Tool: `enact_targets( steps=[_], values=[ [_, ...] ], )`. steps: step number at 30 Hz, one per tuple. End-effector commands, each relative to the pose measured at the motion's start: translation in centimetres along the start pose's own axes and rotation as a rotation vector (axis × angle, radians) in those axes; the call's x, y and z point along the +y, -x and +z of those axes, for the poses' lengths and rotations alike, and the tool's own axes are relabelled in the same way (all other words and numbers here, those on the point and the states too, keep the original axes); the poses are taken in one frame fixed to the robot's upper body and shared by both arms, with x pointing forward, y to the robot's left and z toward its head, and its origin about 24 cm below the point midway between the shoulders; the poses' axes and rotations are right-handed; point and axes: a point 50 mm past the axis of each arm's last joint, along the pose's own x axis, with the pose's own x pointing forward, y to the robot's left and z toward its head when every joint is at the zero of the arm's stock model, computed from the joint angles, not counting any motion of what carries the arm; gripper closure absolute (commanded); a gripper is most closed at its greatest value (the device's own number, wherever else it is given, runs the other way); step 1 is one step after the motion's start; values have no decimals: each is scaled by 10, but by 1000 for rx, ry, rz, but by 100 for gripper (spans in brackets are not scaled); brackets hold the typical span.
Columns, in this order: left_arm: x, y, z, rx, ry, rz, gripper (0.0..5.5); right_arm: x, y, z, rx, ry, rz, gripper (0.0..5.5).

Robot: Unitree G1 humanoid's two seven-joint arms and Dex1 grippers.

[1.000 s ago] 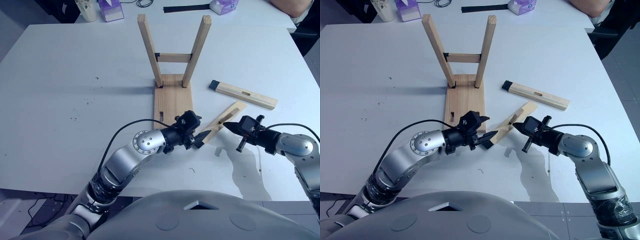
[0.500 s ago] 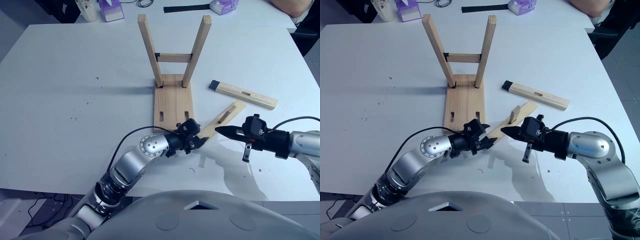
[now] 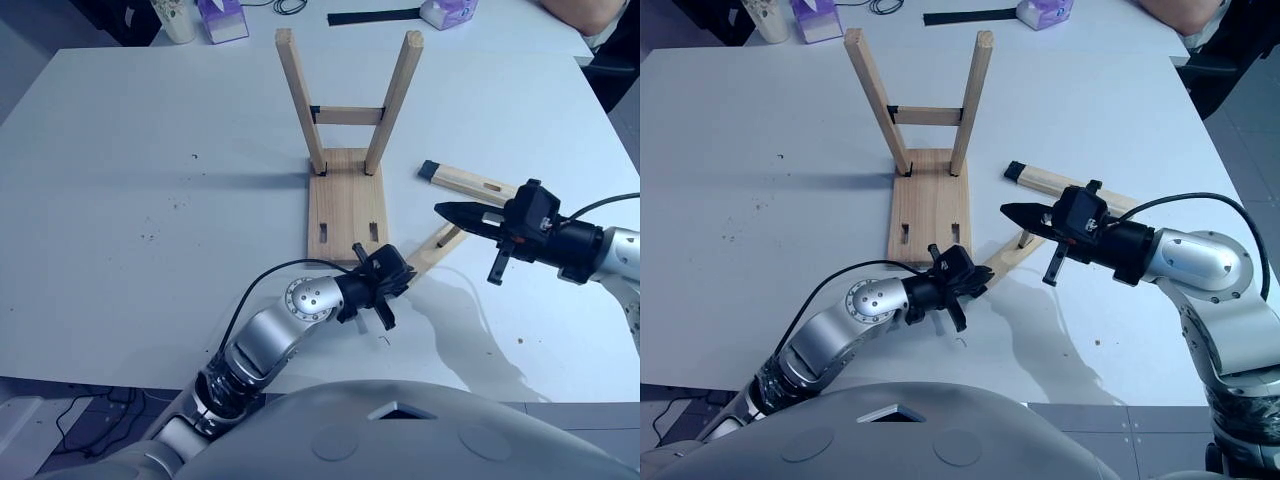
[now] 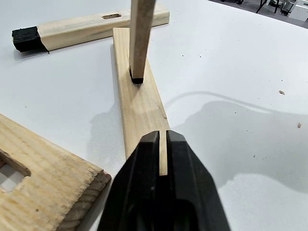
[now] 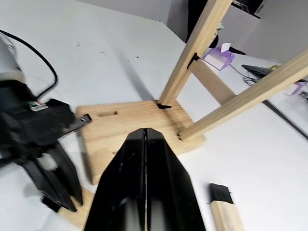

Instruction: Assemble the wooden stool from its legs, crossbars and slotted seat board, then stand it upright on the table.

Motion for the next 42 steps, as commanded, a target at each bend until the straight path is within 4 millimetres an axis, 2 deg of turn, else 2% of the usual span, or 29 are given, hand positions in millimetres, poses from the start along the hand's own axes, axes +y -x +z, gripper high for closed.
enact_targets(
  steps=[1, 13, 29, 32, 39, 42],
  values=[
    [-3, -1, 0, 16, -9, -20, 547, 2, -5, -8, 38, 95, -14, 550],
    [-4, -1, 1, 28, -20, -26, 547, 2, -8, -8, -14, 77, -40, 550],
    [-3, 3, 0, 43, -39, -48, 547, -2, -1, -34, 42, 19, -102, 550],
    [-2, 3, 6, 25, -48, -41, 547, -3, -3, -28, -3, -6, -117, 550],
    [5, 3, 34, -61, -114, -11, 547, -15, -6, 11, -226, -169, -154, 550],
    [6, 3, 42, -80, -134, -11, 547, -16, -4, 15, -234, -190, -158, 550]
  ],
)
